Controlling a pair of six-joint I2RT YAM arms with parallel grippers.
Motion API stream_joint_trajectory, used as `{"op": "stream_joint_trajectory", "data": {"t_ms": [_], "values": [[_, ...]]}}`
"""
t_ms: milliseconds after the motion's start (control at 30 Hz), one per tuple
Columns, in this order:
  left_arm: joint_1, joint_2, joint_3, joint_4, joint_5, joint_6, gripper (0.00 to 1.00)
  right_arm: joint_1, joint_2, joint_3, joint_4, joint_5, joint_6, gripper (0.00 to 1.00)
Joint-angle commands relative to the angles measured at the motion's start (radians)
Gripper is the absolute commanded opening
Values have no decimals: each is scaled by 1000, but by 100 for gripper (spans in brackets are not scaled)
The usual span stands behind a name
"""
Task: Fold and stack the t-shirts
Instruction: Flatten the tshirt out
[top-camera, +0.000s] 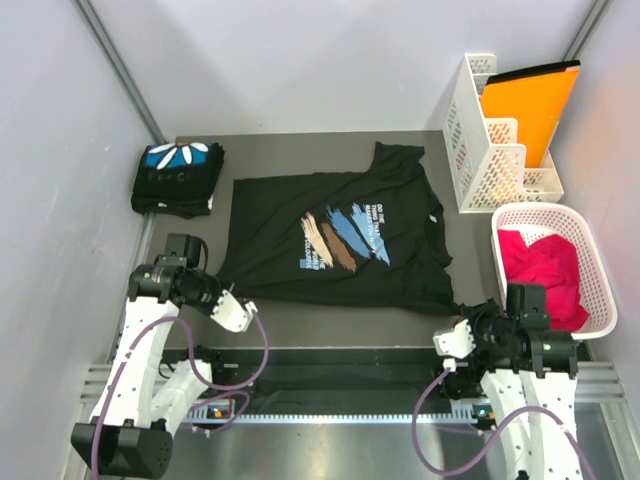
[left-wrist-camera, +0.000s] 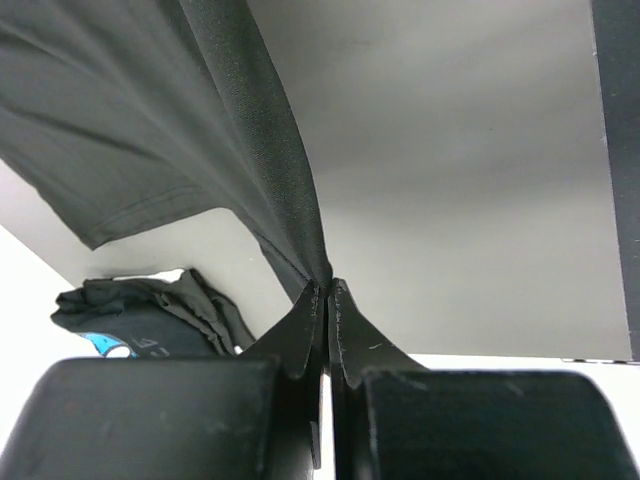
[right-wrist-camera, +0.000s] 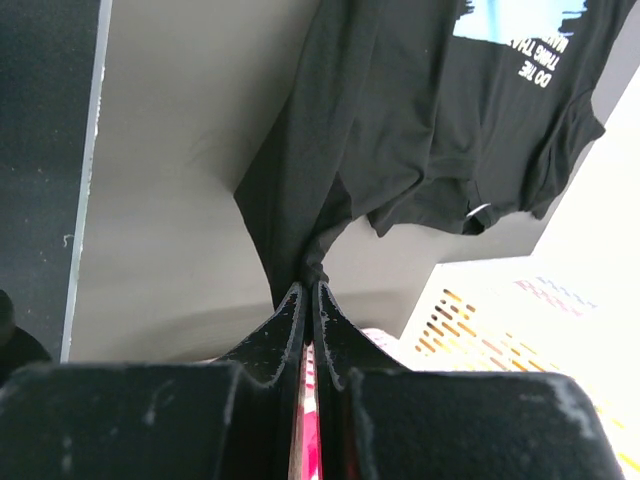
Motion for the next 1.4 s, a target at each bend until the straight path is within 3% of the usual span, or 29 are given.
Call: {"op": "stream_joint_trajectory", "data": {"t_ms": [0, 200, 267, 300, 333, 433, 467, 533, 567, 700, 800, 833, 900, 933, 967, 1033, 1100, 1133, 1167, 1200, 1233, 1267, 1367], "values": [[8, -10, -17, -78, 16, 125, 0, 18, -47, -13, -133, -54, -5, 0], [8, -22, -39, -81, 55, 76, 0, 21, -48, 4, -134, -82, 39, 0], [8, -34, -45, -81, 56, 73, 0, 21, -68, 7, -133, -82, 39, 7], [8, -39, -51, -80, 55, 72, 7, 21, -73, 11, -134, -82, 41, 15], [8, -48, -54, -80, 50, 73, 13, 21, -74, 16, -133, -81, 47, 40], [8, -56, -62, -71, 36, 69, 28, 21, -70, 37, -131, -88, 53, 94], [8, -56, -62, -71, 19, 69, 31, 21, -70, 42, -130, -99, 51, 100], [8, -53, -48, -34, 12, 40, 45, 21, -68, 59, -128, -107, 39, 100], [8, -51, -39, -10, 12, 18, 46, 21, -67, 63, -127, -116, 35, 100], [8, -41, 47, 113, 35, -86, 49, 21, -56, 103, -96, -133, 67, 100], [8, -38, 66, 352, 82, -201, 59, 21, -50, 94, 42, -136, 166, 100], [8, -35, 58, 520, 88, -233, 64, 21, -39, 86, 185, -134, 290, 100], [8, -19, 9, 682, 72, -287, 67, 21, -5, 62, 350, -113, 493, 100], [8, 10, -8, 743, 56, -304, 70, 21, 52, 59, 528, -81, 569, 100], [8, 31, -39, 853, 38, -309, 70, 21, 99, 65, 611, -61, 631, 95], [8, 103, -51, 926, 30, -330, 69, 21, 268, 88, 823, -1, 792, 78], [8, 166, -53, 1035, 22, -373, 61, 21, 416, 180, 934, 37, 922, 54], [8, 236, -50, 1072, 16, -387, 57, 21, 576, 229, 944, 60, 965, 31], [8, 275, -34, 1098, 13, -396, 42, 21, 663, 351, 943, 70, 1007, 15], [6, 354, -24, 1153, 9, -413, 0, 21, 750, 422, 899, 77, 1078, 0], [5, 396, -8, 1179, -2, -425, 0, 21, 921, 498, 857, 73, 1105, 0], [-3, 436, 31, 1195, -29, -438, 0, 21, 1005, 669, 796, 58, 1111, 0], [-7, 574, 136, 1233, -62, -484, 0, 21, 1275, 940, 684, 38, 1183, 0]]}}
